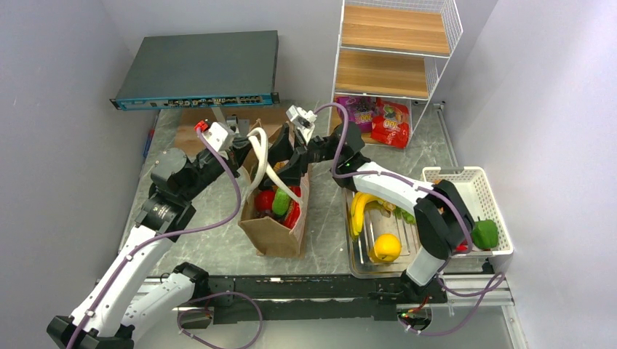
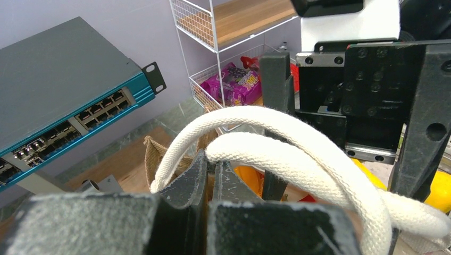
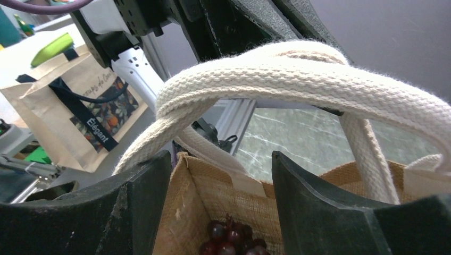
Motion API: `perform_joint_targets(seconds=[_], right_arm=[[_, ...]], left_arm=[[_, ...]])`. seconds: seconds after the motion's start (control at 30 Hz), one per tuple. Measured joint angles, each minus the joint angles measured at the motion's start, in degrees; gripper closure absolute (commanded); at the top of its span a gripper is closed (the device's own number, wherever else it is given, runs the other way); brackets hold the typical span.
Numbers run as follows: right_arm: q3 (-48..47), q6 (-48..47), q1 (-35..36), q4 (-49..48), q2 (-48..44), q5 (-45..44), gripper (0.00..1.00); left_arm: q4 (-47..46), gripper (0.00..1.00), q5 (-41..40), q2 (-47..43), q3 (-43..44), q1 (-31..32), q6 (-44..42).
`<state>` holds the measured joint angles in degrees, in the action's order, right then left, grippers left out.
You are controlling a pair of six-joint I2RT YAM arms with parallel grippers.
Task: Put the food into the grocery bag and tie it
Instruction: Tie the grocery bag at the center of the board.
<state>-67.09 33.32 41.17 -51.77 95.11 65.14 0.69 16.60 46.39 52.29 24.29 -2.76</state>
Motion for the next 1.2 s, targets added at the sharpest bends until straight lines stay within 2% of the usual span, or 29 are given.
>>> perform_joint_targets(seconds=[0.17,0.3,0.77,1.2], right_arm=[[0.2,7.6,0.8,-9.4,2.9,-0.1,0.29],[0.2,10.2,1.4,-12.7,3.7,-0.7,0.29],[0.2,5.7,5.7,-10.1,3.7,-6.8,0.30],[-0.4,8.4,8.4,-15.2,6.2,-11.1,0.37]], left_arm=[[0.0,1.00,0.0,0.0,0.0,0.0,0.3],[0.0,1.00,0.0,0.0,0.0,0.0,0.4],[0.0,1.00,0.0,0.0,0.0,0.0,0.4],[0.1,1.00,-0.2,0.0,0.0,0.0,0.4]])
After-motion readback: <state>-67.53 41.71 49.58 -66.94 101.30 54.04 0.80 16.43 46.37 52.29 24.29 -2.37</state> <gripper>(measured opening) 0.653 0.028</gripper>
